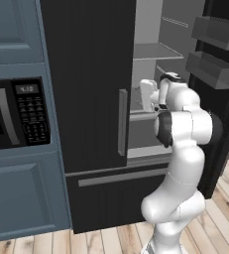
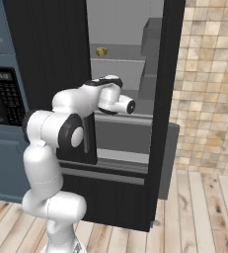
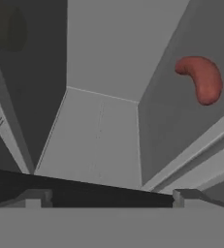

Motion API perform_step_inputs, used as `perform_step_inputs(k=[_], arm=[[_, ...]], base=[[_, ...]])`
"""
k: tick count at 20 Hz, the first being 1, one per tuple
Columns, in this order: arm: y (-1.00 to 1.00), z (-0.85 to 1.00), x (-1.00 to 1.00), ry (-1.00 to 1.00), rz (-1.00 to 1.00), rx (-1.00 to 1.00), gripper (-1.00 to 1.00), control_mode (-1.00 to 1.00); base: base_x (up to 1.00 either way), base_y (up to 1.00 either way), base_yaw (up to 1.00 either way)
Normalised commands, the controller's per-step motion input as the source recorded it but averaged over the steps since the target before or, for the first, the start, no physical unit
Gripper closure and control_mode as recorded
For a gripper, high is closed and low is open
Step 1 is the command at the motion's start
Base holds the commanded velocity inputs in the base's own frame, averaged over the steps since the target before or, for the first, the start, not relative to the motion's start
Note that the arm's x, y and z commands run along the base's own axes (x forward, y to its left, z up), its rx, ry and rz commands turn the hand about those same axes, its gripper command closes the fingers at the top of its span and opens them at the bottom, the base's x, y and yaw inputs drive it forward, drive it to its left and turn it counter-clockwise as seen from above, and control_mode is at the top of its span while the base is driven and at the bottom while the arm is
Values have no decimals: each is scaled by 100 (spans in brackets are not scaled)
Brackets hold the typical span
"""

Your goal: Retrieve the sausage and cheese from the fridge and place them on the cutting board on the counter.

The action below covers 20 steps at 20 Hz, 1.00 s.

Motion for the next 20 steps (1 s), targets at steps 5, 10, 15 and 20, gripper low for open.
perform_step_inputs(k=[5, 10, 15, 20], arm=[[10, 0, 27, -7, 14, 6, -100, -100], [17, 0, 24, -4, 14, 0, -100, -100], [10, 2, 44, -1, 15, 1, -100, -100], [0, 1, 37, -5, 9, 3, -100, -100]], base=[[0, 0, 0], [0, 0, 0], [0, 0, 0], [0, 0, 0]])
